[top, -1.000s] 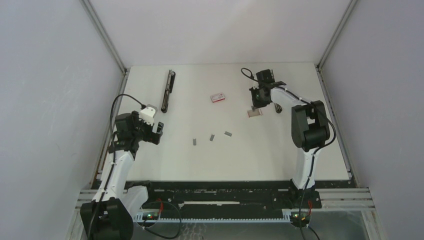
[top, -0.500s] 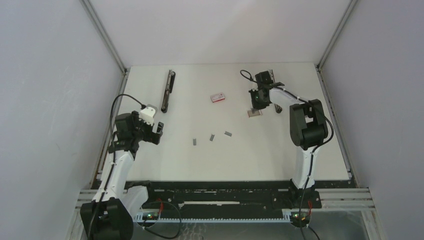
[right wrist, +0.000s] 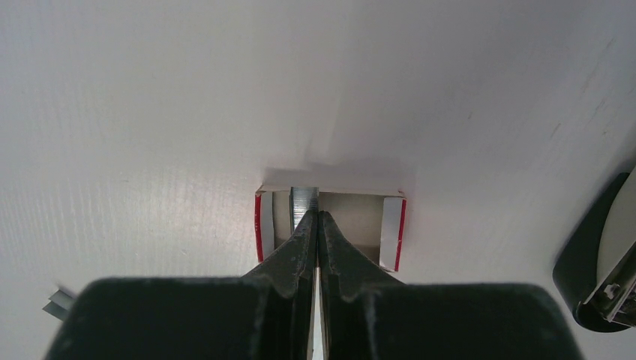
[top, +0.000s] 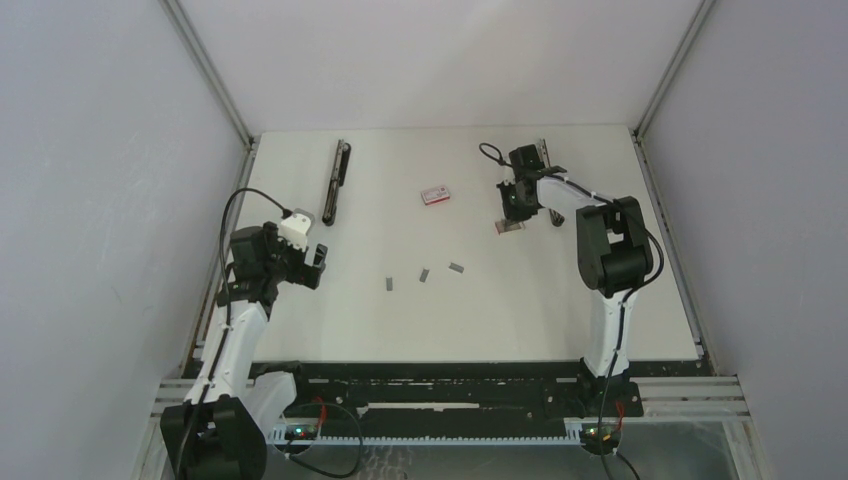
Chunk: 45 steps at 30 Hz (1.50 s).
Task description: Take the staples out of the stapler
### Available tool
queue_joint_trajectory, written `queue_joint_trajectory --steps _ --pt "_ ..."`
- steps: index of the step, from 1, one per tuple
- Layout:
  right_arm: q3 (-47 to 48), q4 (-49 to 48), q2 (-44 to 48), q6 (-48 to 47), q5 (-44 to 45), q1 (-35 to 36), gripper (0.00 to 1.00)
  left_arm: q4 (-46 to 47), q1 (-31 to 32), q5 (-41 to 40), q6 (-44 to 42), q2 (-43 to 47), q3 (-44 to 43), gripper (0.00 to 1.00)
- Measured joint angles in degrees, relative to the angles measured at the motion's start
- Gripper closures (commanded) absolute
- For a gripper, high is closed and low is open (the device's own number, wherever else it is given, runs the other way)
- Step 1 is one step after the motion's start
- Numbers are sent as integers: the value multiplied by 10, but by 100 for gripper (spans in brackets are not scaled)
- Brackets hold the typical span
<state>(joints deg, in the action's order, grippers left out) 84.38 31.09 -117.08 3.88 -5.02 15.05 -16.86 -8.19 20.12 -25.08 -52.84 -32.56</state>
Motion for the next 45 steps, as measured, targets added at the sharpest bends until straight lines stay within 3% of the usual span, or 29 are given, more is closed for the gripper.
queue_joint_trajectory --steps 45 --pt "11 28 2 2 -41 -2 100 0 0 0 0 0 0 0"
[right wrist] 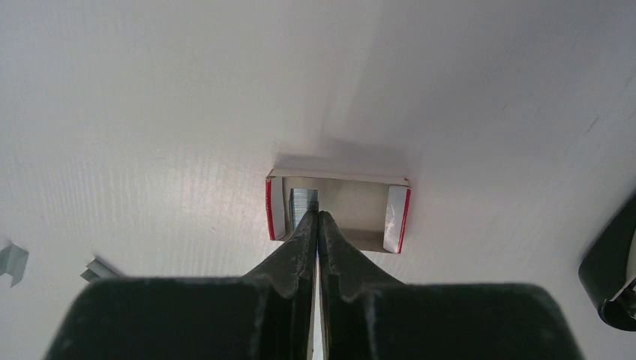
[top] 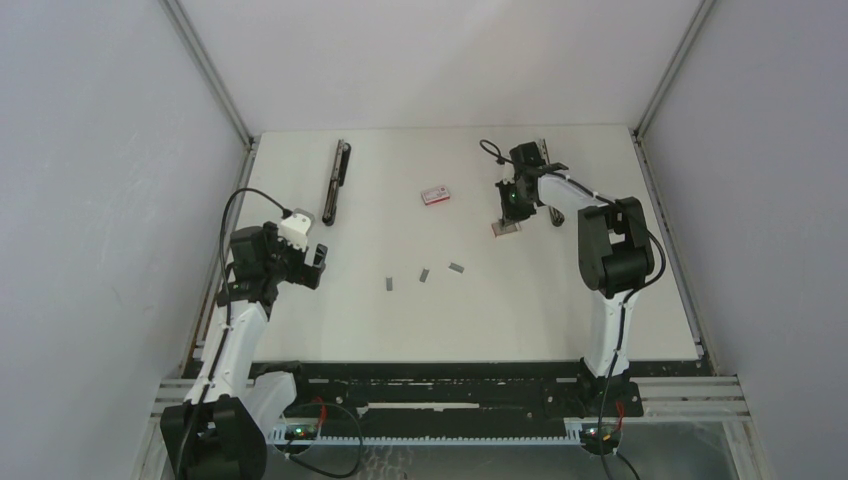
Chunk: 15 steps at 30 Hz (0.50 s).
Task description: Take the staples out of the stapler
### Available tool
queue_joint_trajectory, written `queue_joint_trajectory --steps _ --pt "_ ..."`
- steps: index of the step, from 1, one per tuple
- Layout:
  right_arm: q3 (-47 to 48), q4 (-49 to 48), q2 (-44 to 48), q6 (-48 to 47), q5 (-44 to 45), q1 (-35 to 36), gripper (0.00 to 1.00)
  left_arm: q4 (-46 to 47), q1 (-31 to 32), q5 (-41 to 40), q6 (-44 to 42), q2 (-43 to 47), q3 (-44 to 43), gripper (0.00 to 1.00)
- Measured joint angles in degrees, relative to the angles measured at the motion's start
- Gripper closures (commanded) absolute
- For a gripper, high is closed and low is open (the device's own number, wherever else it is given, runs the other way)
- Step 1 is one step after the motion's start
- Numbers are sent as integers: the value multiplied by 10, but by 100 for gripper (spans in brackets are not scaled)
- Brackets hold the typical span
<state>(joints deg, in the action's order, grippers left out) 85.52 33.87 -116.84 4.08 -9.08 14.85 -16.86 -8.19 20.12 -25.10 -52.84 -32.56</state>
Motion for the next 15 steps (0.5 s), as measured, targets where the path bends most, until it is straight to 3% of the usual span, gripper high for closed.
queue_joint_trajectory --steps 15 --pt "16 14 -1 -2 -1 3 100 0 0 0 0 0 0 0"
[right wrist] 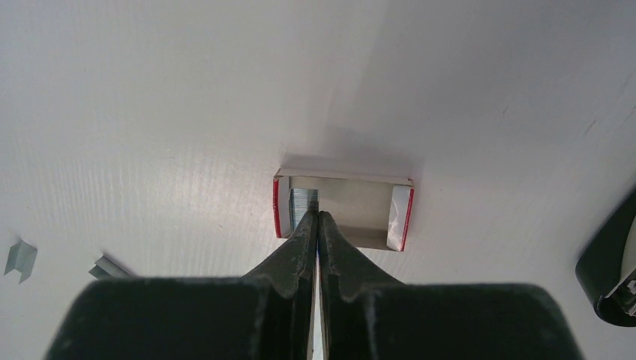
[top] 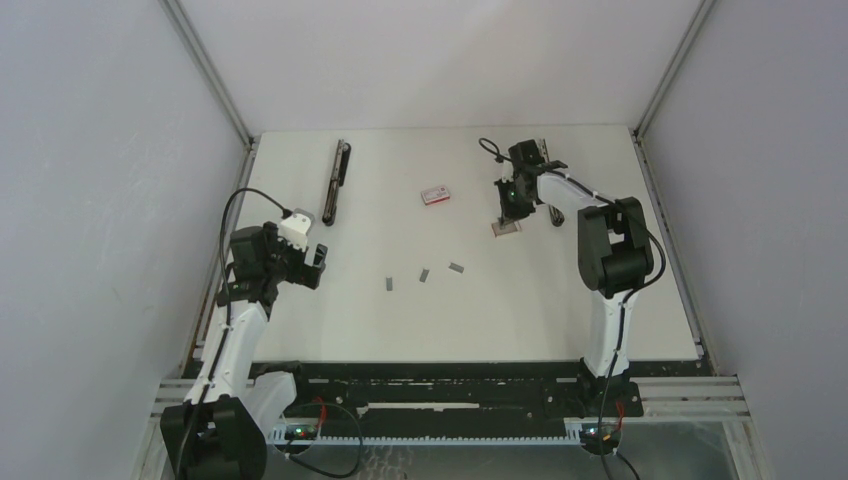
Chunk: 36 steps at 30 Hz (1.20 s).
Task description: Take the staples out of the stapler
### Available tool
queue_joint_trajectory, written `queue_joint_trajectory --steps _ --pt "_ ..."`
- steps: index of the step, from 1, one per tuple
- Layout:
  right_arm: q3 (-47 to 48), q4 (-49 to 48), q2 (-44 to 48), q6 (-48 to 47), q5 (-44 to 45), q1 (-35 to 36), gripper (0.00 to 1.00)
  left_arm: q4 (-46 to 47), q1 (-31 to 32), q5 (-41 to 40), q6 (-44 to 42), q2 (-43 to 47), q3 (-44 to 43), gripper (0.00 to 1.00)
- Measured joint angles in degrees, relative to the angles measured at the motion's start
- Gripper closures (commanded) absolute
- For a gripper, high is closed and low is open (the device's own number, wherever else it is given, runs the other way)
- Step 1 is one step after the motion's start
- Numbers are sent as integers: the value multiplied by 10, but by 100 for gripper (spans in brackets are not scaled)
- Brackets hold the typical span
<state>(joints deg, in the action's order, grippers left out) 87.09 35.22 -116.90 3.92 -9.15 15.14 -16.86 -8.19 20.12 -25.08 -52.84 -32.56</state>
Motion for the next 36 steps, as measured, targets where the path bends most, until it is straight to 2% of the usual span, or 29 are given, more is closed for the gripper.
queue_joint_trajectory --steps 21,36 --pt "6 19 -22 -3 0 4 100 0 0 0 0 0 0 0" --pt "16 24 -25 -5 -1 9 96 0 0 0 0 0 0 0"
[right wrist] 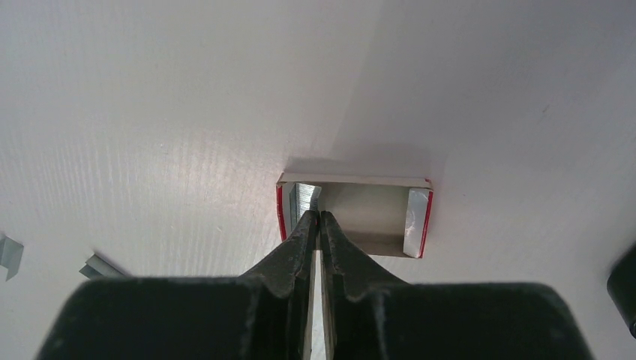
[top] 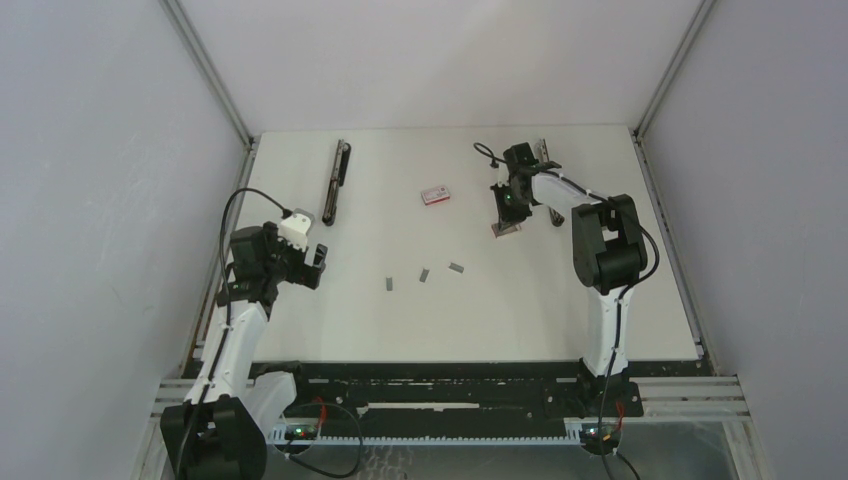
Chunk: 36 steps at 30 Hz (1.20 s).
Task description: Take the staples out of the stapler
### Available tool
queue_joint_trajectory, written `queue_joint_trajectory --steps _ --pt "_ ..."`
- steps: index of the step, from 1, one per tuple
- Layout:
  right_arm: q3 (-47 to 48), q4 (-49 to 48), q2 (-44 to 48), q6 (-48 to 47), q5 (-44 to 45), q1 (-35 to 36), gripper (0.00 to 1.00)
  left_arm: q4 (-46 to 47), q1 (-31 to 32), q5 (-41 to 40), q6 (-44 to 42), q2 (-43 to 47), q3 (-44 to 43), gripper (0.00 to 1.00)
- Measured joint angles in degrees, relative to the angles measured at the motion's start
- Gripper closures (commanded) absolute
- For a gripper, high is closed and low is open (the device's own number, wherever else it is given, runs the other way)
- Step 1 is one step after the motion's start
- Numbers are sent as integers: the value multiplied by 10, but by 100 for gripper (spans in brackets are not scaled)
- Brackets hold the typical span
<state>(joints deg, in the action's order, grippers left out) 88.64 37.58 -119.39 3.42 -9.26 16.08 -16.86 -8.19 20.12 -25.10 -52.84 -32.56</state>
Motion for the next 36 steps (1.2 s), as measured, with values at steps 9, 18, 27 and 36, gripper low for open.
queue_joint_trajectory --steps 9,18,27,36 --pt "0 1 0 -3 0 2 95 0 0 0 0 0 0 0" --pt "0 2 -3 -7 1 2 89 0 0 0 0 0 0 0" --pt "15 9 -3 -9 2 2 82 0 0 0 0 0 0 0" --pt "23 17 2 -14 2 1 64 0 0 0 0 0 0 0"
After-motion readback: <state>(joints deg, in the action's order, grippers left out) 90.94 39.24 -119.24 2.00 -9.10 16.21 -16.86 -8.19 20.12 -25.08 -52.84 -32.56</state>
